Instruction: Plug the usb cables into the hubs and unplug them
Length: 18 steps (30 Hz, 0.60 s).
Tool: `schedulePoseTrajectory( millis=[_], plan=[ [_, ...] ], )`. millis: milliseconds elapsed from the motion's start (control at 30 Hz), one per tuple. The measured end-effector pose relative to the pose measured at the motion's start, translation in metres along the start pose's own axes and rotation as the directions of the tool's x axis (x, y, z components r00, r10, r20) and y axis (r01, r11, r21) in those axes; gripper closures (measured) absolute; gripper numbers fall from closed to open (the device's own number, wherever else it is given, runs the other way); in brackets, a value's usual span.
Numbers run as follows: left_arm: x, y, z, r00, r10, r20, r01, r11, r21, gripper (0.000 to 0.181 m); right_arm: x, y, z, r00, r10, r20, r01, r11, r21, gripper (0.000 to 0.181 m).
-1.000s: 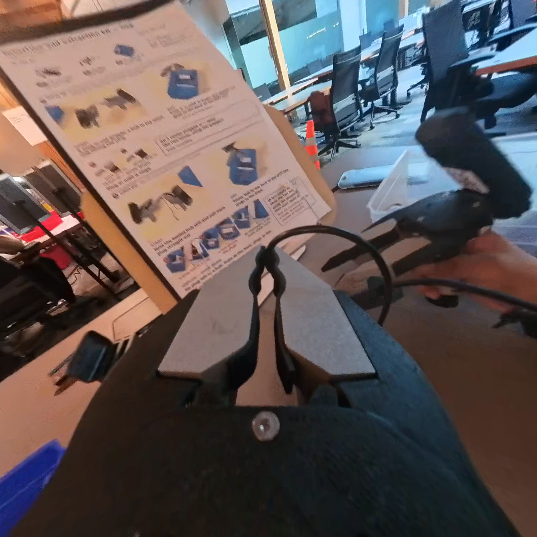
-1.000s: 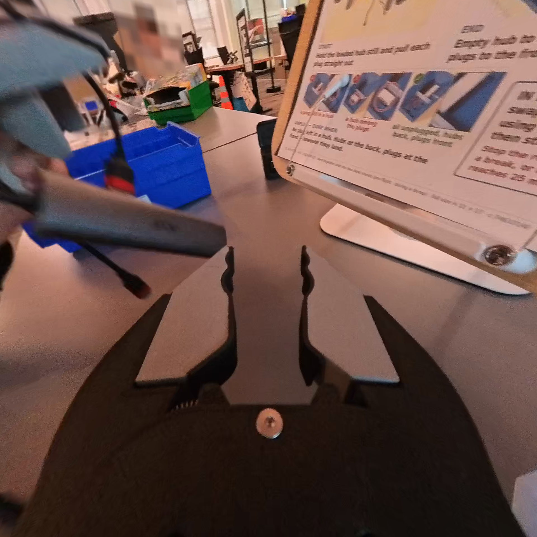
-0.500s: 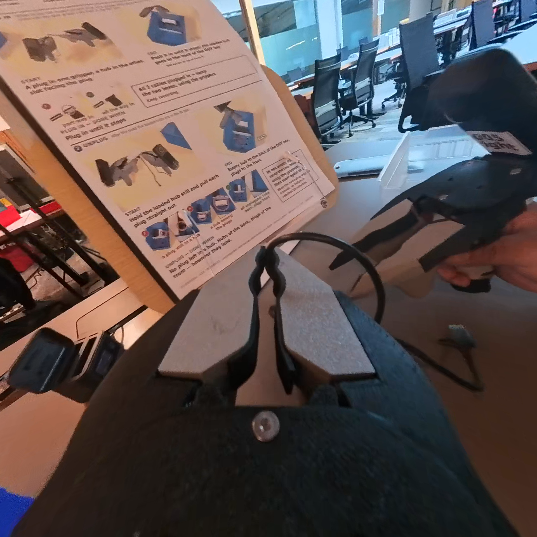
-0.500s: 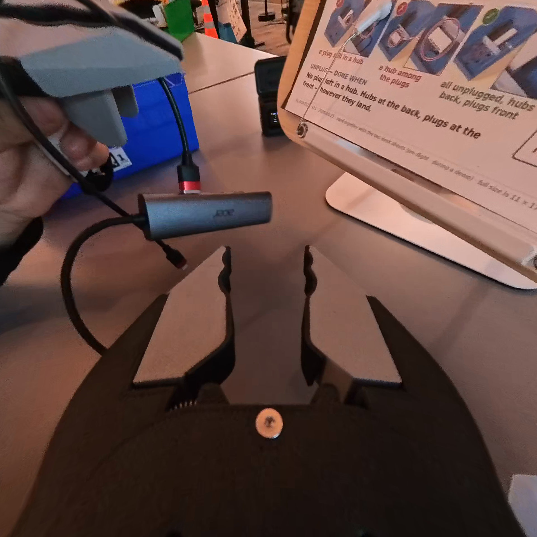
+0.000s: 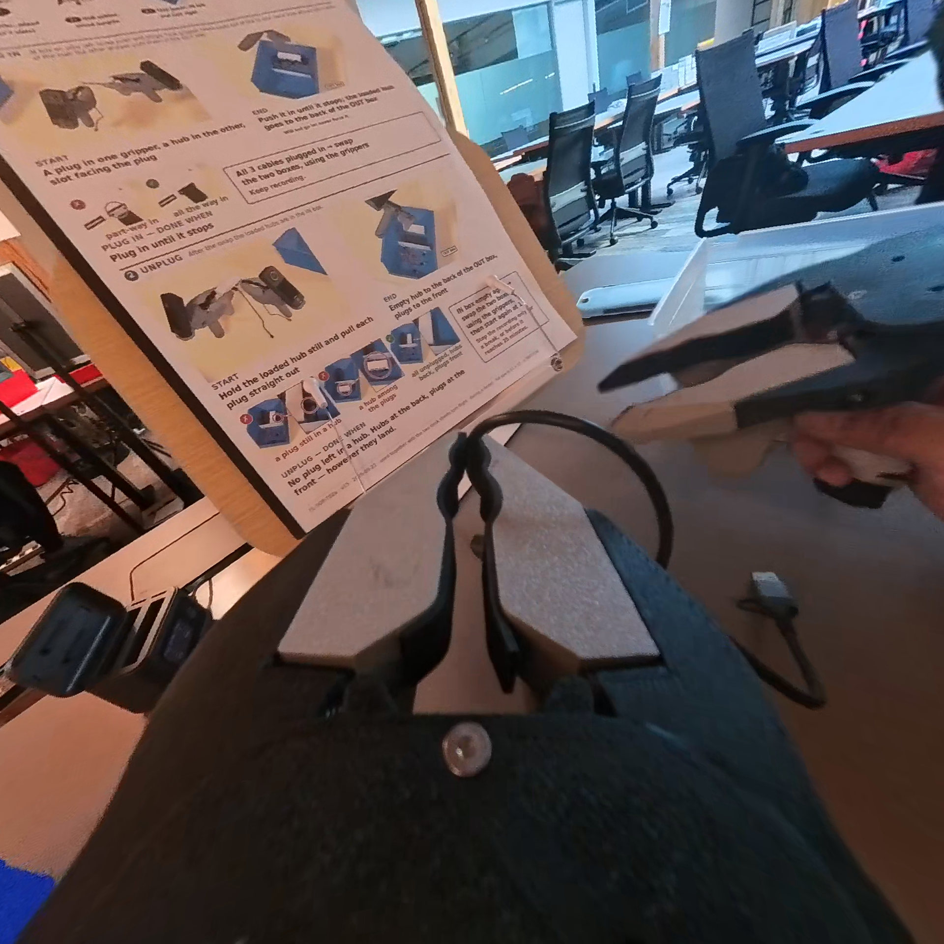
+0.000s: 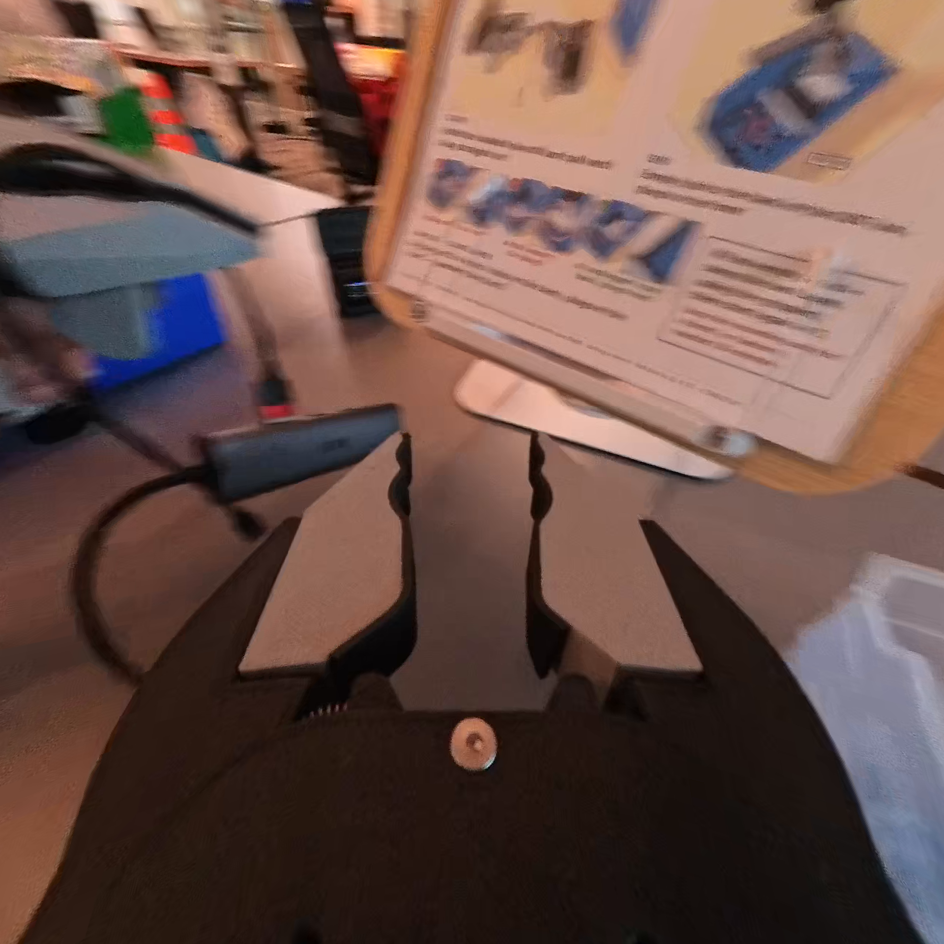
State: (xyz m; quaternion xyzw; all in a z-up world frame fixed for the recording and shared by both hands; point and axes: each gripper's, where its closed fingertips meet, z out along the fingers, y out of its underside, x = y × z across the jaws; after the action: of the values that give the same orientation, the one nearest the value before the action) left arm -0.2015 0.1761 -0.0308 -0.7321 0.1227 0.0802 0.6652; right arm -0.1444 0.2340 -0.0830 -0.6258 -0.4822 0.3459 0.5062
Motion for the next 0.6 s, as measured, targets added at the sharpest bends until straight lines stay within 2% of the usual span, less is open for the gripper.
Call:
schedulePoseTrajectory(
  millis=[33,100,133,200,233,300,333,367,433,500,600],
  plan=[
    [0.002,-0.001,0.0,1.0,0.002,-0.004,-0.002,1.0,0.005,0.181,-0.032,0.002,0.002,0.991,-0.01,0.133,0.011,1.0,-0.007,0.131],
    [0.004,-0.002,0.001,1.0,0.014,-0.002,-0.014,1.0,0.007,0.181,-0.105,0.012,-0.003,0.907,-0.039,0.42,0.069,0.996,-0.057,0.15],
    [0.004,-0.002,0.002,1.0,0.028,0.005,-0.028,1.0,0.008,0.181,-0.127,0.012,-0.01,0.865,-0.094,0.492,0.135,0.99,-0.049,0.134],
    [0.005,-0.001,0.002,0.999,0.045,0.003,-0.045,0.999,0.003,0.181,-0.125,-0.007,-0.018,0.875,-0.218,0.433,0.208,0.976,0.072,0.137],
    [0.006,-0.001,0.002,0.999,0.042,-0.01,-0.042,0.999,0.006,0.181,-0.114,-0.019,-0.024,0.894,-0.235,0.382,0.195,0.971,0.14,0.131],
    [0.014,-0.002,0.002,0.997,0.033,-0.066,-0.032,0.999,0.021,0.181,-0.086,-0.037,-0.033,0.922,-0.236,0.306,0.16,0.954,0.254,0.101],
    [0.02,-0.004,0.002,0.993,0.037,-0.113,-0.033,0.999,0.034,0.181,-0.078,-0.041,-0.038,0.916,-0.277,0.29,0.185,0.934,0.306,0.097],
    [0.029,-0.006,0.0,0.983,0.05,-0.174,-0.041,0.998,0.057,0.181,-0.071,-0.039,-0.04,0.904,-0.322,0.281,0.23,0.92,0.317,0.105],
    [0.053,-0.011,-0.006,0.941,0.101,-0.323,-0.069,0.992,0.109,0.181,-0.069,-0.015,-0.04,0.839,-0.427,0.337,0.364,0.901,0.237,0.127],
    [0.078,-0.013,-0.019,0.871,0.188,-0.454,-0.119,0.977,0.176,0.181,-0.078,0.007,-0.042,0.769,-0.453,0.452,0.425,0.89,0.168,0.112],
    [0.113,-0.012,-0.043,0.734,0.261,-0.627,-0.119,0.959,0.259,0.181,-0.099,0.03,-0.054,0.661,-0.434,0.612,0.462,0.878,0.124,0.107]
  ],
)
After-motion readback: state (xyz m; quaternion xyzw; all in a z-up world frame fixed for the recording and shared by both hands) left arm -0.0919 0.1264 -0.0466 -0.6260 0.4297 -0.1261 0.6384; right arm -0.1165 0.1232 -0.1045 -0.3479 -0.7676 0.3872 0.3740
